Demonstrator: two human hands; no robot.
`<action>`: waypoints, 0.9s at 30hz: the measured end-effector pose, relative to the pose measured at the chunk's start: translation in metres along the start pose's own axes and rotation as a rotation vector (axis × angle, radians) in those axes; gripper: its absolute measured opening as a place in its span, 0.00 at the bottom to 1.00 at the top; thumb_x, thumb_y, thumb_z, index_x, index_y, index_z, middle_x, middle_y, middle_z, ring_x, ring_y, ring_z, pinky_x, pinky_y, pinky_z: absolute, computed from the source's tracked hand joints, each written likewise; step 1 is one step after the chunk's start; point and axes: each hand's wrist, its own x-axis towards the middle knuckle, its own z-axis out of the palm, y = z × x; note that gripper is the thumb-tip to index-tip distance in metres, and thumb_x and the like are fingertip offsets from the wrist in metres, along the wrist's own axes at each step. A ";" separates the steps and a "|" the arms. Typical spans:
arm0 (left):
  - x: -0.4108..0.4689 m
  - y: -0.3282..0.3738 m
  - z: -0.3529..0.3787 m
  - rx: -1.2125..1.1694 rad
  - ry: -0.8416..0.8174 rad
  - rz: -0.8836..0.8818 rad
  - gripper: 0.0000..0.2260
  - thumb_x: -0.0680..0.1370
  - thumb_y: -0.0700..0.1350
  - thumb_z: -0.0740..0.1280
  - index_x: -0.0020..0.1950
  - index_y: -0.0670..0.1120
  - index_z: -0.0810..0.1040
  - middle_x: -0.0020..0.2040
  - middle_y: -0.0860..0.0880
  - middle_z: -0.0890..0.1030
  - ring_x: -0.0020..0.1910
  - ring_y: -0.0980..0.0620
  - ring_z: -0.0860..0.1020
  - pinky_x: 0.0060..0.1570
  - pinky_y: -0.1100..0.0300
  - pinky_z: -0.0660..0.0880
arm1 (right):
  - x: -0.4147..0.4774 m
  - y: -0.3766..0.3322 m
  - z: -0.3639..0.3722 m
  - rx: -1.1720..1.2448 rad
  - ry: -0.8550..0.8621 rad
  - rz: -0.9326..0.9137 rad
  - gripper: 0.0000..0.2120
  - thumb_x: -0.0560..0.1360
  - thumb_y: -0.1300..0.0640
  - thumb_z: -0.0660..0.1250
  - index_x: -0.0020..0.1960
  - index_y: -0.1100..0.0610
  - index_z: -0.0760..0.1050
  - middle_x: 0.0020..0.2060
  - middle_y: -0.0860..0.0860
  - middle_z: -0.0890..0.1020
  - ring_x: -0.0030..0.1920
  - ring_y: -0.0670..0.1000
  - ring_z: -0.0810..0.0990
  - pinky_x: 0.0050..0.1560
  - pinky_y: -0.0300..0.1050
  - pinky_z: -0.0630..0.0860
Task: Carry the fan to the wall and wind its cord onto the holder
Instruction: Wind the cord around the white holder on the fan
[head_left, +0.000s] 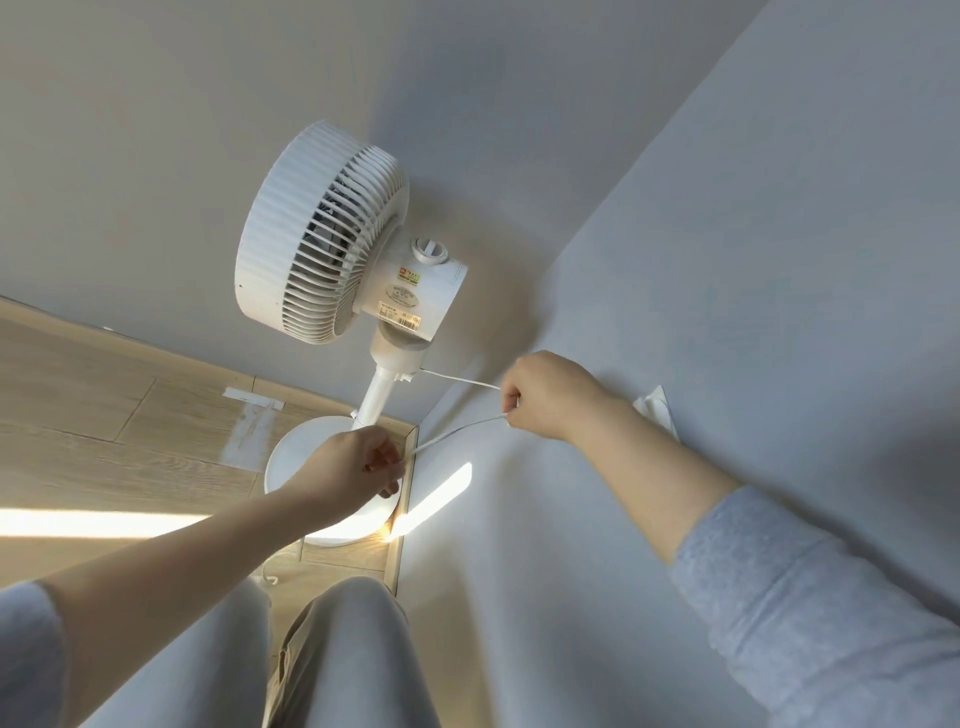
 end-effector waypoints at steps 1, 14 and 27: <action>0.000 -0.001 0.002 -0.003 -0.012 -0.003 0.05 0.76 0.42 0.66 0.43 0.42 0.78 0.37 0.49 0.84 0.35 0.57 0.81 0.32 0.73 0.72 | 0.003 0.004 -0.001 0.010 -0.001 0.009 0.10 0.71 0.64 0.64 0.43 0.54 0.83 0.45 0.51 0.84 0.48 0.55 0.81 0.42 0.41 0.73; 0.001 -0.003 0.008 -0.048 -0.059 -0.050 0.10 0.78 0.44 0.62 0.42 0.46 0.81 0.37 0.47 0.83 0.40 0.49 0.81 0.40 0.61 0.74 | 0.031 0.059 -0.033 0.025 -0.021 0.130 0.02 0.66 0.60 0.75 0.38 0.55 0.83 0.38 0.54 0.85 0.44 0.54 0.83 0.47 0.45 0.79; 0.017 0.023 0.009 -0.109 0.042 0.034 0.06 0.74 0.45 0.69 0.39 0.47 0.84 0.35 0.52 0.85 0.35 0.58 0.81 0.44 0.60 0.78 | 0.015 0.079 -0.059 -0.080 0.128 0.219 0.12 0.69 0.65 0.68 0.32 0.51 0.74 0.45 0.54 0.84 0.48 0.57 0.82 0.49 0.46 0.78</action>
